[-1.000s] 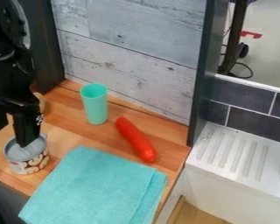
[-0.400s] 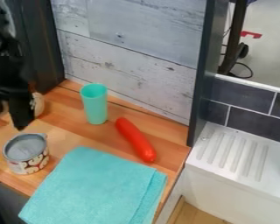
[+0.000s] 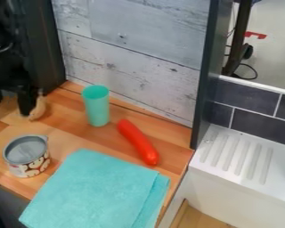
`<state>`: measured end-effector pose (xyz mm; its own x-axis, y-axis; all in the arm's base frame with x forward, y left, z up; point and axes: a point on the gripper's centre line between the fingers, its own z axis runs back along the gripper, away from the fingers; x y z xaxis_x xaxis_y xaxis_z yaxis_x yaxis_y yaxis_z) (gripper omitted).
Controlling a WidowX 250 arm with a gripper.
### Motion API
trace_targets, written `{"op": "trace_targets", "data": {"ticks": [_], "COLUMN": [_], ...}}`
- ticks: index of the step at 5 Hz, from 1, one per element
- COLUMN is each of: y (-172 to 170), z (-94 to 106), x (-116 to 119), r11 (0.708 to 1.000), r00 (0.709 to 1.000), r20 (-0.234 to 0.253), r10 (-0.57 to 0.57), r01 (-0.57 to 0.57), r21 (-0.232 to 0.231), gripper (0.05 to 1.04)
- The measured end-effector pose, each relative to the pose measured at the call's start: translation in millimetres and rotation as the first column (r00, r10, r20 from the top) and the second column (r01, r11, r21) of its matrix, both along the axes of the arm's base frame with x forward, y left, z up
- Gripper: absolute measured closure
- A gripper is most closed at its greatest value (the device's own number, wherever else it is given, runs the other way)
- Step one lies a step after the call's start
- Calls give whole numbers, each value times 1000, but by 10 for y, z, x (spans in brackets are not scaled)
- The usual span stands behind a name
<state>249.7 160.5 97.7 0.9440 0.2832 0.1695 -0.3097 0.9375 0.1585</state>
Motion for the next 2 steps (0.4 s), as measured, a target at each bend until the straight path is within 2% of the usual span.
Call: {"op": "trace_targets", "data": {"ticks": [1,2], "y": [250,482], "z": [-82,-84], "x": [132,255], "r11": [997,977], "r00": [997,976], "r20": [12,60], "r10": [75,209], "r01": [-75,-210], "r21": [2,19], "gripper": [83,83]}}
